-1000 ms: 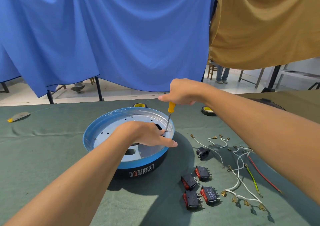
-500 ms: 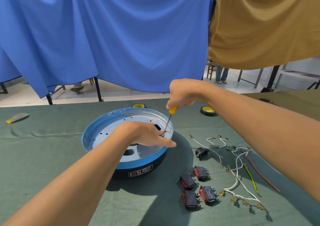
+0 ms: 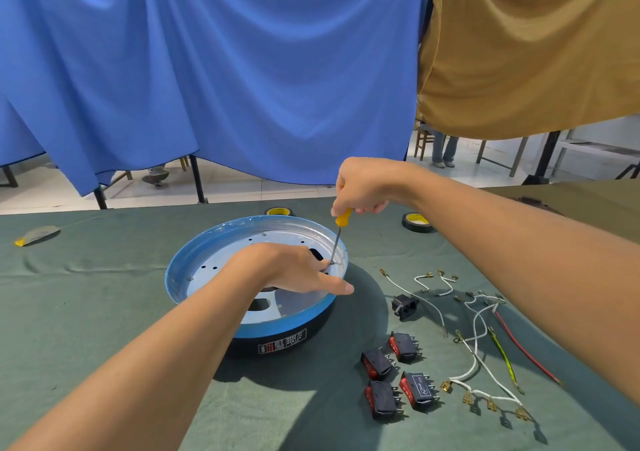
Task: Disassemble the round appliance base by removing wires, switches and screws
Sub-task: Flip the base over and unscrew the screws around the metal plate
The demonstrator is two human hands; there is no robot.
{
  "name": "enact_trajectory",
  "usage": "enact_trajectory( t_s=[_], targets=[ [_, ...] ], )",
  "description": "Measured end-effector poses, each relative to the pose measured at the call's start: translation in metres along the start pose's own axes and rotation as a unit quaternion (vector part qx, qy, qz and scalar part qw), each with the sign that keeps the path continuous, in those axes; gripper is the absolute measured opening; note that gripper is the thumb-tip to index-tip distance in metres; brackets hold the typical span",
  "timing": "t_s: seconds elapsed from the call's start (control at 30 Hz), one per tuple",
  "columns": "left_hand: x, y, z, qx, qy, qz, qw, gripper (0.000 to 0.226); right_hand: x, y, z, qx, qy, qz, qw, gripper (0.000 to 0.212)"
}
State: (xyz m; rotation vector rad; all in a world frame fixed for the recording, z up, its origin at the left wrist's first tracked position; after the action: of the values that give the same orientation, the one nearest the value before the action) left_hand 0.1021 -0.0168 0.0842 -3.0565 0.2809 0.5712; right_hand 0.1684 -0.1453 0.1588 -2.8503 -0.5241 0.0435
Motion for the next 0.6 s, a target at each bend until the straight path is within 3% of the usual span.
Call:
enact_trajectory(
  t_s=[0.1,0.2,0.3,0.4,0.5,0.6],
  targets=[
    [0.0,0.0007,-0.0001,0.003,-0.002,0.0,1.0,0.082,-0.0007,0.0006,-0.0018,0.019,-0.037,0.019,0.999,0.034],
    [0.0001,0.0009,-0.0007,0.0,-0.004,0.0,1.0,0.082,-0.0009,0.0002,-0.0008,-0.053,-0.009,0.025,0.998,0.054],
    [-0.0009,0.0009,-0.0006,-0.002,-0.005,0.0,1.0,0.082,-0.001,0.0003,0.0012,-0.064,0.02,0.011,0.998,0.041],
    [-0.0013,0.0019,-0.0011,-0.001,-0.003,-0.001,1.0,0.081,-0.0024,0.0022,0.0006,0.001,0.007,0.0,1.0,0.02],
    [-0.0017,0.0018,-0.0009,-0.001,-0.003,-0.003,1.0,0.081,-0.0024,0.0026,0.0001,0.029,-0.013,0.008,0.999,0.04],
    [-0.0014,0.0011,-0.0007,-0.003,-0.003,-0.003,1.0,0.081,-0.0015,0.0011,0.002,-0.008,0.023,0.01,1.0,0.057]
  ],
)
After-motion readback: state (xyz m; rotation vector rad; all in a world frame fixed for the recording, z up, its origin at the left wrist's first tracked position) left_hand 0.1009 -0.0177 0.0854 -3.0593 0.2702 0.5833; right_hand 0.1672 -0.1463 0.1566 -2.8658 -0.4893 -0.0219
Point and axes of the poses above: each hand's wrist, its own x-axis towards the middle knuckle, its own z-axis out of the palm, y = z × x, the point moved 1 cm from there along x, towards the middle knuckle, and after that the axes turned 4 degrees about y, right-handed, at the moved point
